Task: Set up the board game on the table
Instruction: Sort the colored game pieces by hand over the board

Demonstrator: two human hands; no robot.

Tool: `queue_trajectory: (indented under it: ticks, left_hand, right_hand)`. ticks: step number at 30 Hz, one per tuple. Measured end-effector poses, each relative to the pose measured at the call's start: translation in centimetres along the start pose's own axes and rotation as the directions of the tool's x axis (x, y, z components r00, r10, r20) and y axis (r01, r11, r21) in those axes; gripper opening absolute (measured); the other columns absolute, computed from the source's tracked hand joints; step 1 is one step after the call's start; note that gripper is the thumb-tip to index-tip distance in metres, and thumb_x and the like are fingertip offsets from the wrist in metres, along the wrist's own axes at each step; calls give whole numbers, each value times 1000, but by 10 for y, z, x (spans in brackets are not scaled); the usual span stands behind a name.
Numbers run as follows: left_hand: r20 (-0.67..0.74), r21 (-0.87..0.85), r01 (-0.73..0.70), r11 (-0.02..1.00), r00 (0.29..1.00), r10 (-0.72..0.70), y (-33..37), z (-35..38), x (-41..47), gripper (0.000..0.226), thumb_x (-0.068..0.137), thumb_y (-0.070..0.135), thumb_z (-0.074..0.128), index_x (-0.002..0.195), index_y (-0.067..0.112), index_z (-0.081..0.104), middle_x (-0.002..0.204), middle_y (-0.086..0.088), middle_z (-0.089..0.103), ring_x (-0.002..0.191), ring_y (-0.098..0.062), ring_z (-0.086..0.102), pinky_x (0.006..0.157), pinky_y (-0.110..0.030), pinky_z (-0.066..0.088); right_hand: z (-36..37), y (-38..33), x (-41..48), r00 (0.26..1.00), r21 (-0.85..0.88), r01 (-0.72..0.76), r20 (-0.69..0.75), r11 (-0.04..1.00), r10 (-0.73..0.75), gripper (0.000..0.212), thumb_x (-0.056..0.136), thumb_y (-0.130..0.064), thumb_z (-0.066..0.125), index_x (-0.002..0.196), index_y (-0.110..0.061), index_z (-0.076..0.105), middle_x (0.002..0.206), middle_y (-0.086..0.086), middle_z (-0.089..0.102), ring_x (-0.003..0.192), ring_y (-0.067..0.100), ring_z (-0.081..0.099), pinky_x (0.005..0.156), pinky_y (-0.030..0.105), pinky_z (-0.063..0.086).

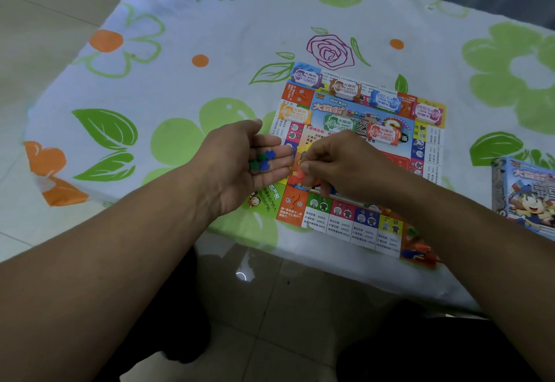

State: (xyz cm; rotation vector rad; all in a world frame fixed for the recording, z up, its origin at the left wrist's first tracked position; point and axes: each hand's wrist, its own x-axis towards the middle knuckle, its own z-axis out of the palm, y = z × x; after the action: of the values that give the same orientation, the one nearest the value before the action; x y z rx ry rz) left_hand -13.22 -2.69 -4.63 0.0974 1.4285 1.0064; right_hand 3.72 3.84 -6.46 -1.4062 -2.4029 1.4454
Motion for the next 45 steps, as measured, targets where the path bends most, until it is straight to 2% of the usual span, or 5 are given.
queue_trajectory:
  ticks: [17, 23, 31, 37, 45]
  left_hand:
    - [-1, -1, 3, 1000, 1000, -3, -1, 1, 1, 39, 105, 32, 43, 110, 0, 65, 88, -17, 76, 71, -26, 75, 64, -34, 64]
    - [65, 6, 29, 1000, 997, -30, -1, 3, 1, 42, 106, 34, 41, 108, 0, 64, 96, -20, 76, 86, -31, 76, 72, -38, 64]
    - [196, 15, 85, 996, 977, -86, -4, 9, 1, 45, 104, 38, 44, 114, 0, 66, 108, -23, 73, 70, -26, 70, 74, -38, 61]
    - [264, -2, 102, 995, 960, -97, -7, 10, 1, 29, 100, 20, 48, 99, -1, 69, 99, -19, 74, 78, -26, 70, 86, -42, 57]
    - [282, -62, 92, 994, 957, -71, -7, 8, 0, 32, 97, -6, 36, 102, -6, 67, 105, -25, 73, 87, -30, 72, 77, -39, 63]
  right_hand:
    - [-6, -2, 0, 999, -22, -46, -23, 999, 46, 16, 98, -8, 57, 93, -10, 72, 79, 3, 74, 53, -1, 64, 58, 26, 54]
    - [-9, -6, -5, 954, -52, 157, -249, 986, -165, 6, 91, -15, 68, 92, -17, 73, 76, -6, 67, 67, 4, 61, 66, 33, 54]
    - [0, -5, -10, 919, -255, 318, -152, 913, -363, 28, 83, -28, 78, 108, -19, 69, 94, -2, 58, 78, 2, 53, 68, 25, 44]
    - [4, -7, -11, 908, -287, 296, -211, 911, -362, 27, 80, -30, 81, 101, -17, 70, 95, 0, 57, 83, 14, 58, 69, 36, 51]
    - [-4, -4, -11, 900, -243, 318, -228, 916, -372, 12, 82, -18, 78, 92, -18, 71, 89, -7, 57, 74, -3, 50, 68, 19, 38]
